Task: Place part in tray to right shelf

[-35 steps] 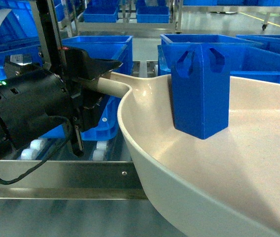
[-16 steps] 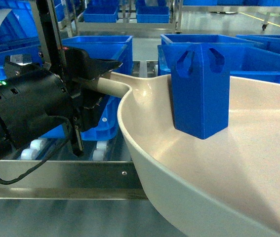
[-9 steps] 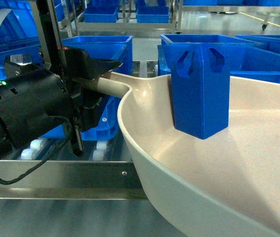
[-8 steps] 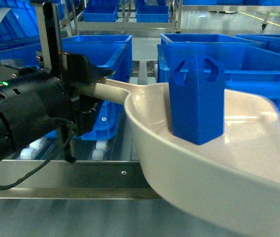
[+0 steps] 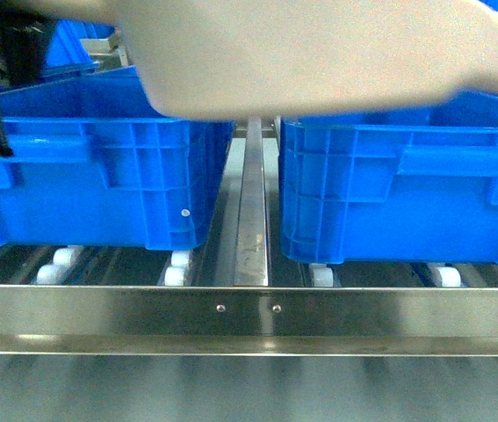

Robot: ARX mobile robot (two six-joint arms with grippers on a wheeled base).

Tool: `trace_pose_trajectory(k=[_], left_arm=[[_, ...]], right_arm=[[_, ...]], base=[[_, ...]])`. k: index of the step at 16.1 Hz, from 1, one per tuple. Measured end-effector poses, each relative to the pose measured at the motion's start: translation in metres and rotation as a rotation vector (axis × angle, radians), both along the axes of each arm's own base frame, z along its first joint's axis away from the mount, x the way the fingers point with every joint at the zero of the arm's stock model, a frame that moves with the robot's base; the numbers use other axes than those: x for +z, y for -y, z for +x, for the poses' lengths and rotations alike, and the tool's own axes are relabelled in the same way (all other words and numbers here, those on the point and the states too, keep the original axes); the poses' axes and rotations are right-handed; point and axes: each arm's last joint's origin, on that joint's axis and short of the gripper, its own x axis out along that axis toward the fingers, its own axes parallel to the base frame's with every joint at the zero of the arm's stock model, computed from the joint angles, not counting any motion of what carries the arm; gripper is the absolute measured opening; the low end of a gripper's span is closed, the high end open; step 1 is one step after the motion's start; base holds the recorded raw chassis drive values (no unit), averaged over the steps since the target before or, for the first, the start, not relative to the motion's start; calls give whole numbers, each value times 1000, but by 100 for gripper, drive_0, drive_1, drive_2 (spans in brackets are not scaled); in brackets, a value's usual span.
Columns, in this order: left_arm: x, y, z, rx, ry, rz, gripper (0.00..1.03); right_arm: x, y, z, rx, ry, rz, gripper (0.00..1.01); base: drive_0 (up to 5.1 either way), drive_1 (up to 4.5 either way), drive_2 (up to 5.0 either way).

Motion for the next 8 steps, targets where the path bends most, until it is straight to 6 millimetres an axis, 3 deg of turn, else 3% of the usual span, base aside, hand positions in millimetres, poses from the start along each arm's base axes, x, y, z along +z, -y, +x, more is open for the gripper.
trace_pose_trajectory(k=[3,6,8], left_arm=[[31,-24,15,164,-39,25,14],[47,-28,57,298,-82,199,14],[68,-46,83,506,-96,322,14]], right_arm=[[0,0,0,0,1,0,98],[0,0,0,0,0,0,98],[0,0,0,0,0,0,98]], base=[[0,0,0],[0,0,0],[0,0,0]])
